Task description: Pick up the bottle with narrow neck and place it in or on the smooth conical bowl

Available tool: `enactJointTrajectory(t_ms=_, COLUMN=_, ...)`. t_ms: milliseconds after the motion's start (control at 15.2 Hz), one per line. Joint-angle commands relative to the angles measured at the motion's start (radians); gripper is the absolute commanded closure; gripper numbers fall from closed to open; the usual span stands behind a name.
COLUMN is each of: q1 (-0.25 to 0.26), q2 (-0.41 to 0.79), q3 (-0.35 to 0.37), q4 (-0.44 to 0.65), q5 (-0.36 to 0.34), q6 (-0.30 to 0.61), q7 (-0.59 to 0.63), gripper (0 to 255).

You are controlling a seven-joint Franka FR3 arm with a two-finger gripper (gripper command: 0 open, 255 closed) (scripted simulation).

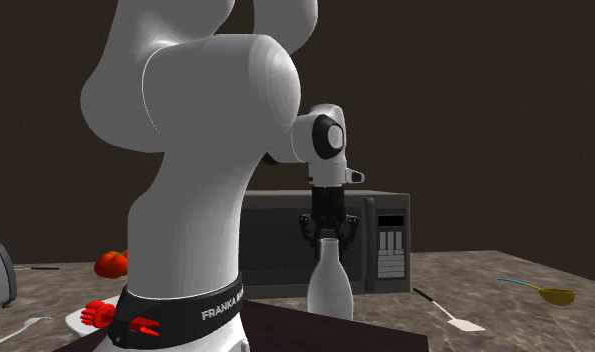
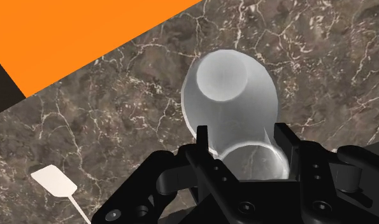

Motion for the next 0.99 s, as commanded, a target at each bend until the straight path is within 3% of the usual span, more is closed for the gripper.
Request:
enactJointTrajectory(t_ms=0, q1=0.0, q2=0.0, q3=0.0, q4=0.0, q5=0.0, q6=0.0, q7=0.0, gripper=255)
enactJointTrajectory(t_ms=132, q1=0.0, q2=0.0, q3=0.0, q4=0.0, q5=0.0, q6=0.0, q7=0.0, gripper=255)
enactJointTrajectory(t_ms=924, q1=-0.013, q2=-0.196, q3=0.007, q4=0.02, q5=-0.042, q6=-0.216, q7=0.031, gripper=255)
